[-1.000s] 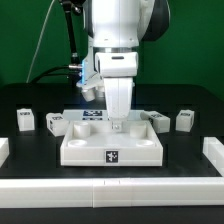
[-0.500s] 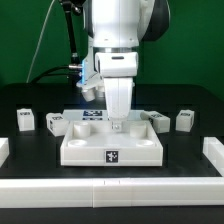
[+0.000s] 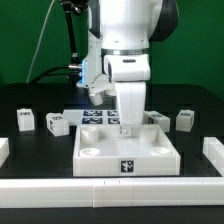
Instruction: Assemble one leg
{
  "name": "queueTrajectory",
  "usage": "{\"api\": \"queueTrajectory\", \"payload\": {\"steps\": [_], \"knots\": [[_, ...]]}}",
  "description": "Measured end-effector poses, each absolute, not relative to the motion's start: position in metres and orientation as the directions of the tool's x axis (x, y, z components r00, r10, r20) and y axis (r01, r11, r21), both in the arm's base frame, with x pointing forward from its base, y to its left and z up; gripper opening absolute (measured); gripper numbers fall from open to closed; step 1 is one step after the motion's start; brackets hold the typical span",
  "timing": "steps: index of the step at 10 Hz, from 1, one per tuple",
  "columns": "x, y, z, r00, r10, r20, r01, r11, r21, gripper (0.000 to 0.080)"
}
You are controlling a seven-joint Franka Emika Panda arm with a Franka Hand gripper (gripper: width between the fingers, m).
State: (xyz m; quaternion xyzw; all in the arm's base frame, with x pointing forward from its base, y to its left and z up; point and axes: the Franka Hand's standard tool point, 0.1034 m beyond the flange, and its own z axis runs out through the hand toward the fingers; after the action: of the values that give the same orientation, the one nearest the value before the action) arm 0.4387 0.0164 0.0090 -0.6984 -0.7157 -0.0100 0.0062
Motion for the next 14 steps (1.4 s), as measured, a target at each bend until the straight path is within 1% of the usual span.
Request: {"api": "queueTrajectory", "payload": {"steps": [1, 6, 7, 9, 12, 14], "knots": [[0.447, 0.020, 0.009, -0.031, 0.999, 0.024, 1.000, 0.031, 0.001, 0.0060], [0.447, 0.022, 0.009, -0.044, 0.999, 0.023, 0.999, 0.044, 0.003, 0.0060], [0.452, 0.031, 0.009, -0.065, 0.998, 0.021, 0.998, 0.065, -0.006, 0.0060], [0.464, 0.048, 0.009, -0.081, 0.996, 0.029, 0.997, 0.081, 0.002, 0.0060], [0.477, 0.060, 0.010, -0.045, 0.998, 0.037, 0.999, 0.044, 0.017, 0.0060], [0.482, 0.071, 0.010, 0.017, 0.999, 0.041, 1.000, -0.018, 0.021, 0.0060]]}}
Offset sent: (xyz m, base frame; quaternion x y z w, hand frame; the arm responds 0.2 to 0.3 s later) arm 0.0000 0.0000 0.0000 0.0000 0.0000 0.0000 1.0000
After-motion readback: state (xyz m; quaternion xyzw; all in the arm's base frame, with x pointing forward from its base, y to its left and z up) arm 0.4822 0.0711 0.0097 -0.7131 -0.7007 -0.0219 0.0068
